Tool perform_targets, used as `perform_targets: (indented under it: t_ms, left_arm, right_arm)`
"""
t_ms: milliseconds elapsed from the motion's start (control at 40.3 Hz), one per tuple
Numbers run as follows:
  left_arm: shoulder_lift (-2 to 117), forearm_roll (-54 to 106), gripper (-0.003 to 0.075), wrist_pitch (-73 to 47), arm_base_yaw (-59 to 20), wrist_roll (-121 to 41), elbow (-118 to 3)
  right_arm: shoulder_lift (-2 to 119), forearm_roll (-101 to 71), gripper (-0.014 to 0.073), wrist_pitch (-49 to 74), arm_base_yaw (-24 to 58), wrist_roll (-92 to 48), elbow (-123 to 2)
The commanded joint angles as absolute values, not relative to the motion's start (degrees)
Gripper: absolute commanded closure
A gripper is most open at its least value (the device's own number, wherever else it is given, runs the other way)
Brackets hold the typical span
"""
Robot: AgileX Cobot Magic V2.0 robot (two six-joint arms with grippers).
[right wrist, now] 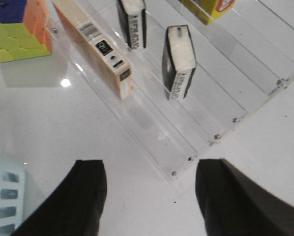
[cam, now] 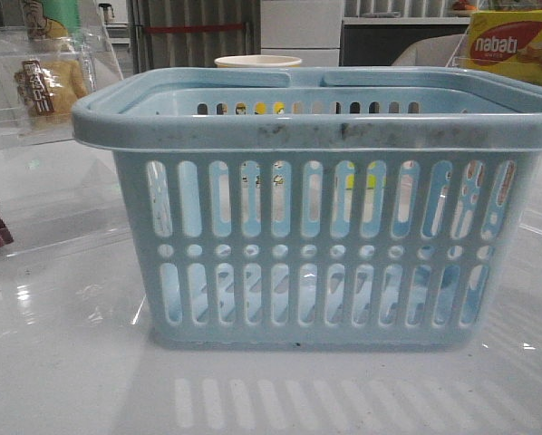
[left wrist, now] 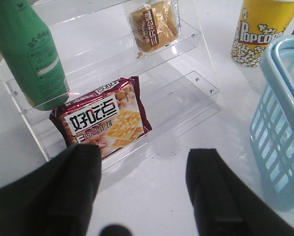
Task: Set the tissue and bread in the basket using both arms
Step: 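Grasp the white tissue pack on the shelf with the right gripper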
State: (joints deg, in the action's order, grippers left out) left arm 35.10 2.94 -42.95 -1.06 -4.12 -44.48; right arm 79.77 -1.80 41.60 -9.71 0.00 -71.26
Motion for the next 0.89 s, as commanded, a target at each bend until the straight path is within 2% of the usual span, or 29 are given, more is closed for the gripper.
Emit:
perform_targets:
  t_ms: [0, 223, 868]
  left_arm:
    - [35.6, 3.6, 0.0267, -38.9, -1.4, -3.7, -46.0]
    - [35.6, 3.6, 0.0267, -38.9, -1.4, -3.7, -46.0]
    - [35.6, 3.7, 0.0267, -38.9, -1.4, -3.7, -46.0]
  right_arm:
    - [82.0, -1.0, 0.0086, 38.9, -12.0, 0.0, -75.5]
    - [89.8, -1.5, 0.0086, 35.4, -13.8, 0.0, -77.7]
    - [102.4, -10.8, 0.0086, 12.6, -13.9, 0.0, -77.9]
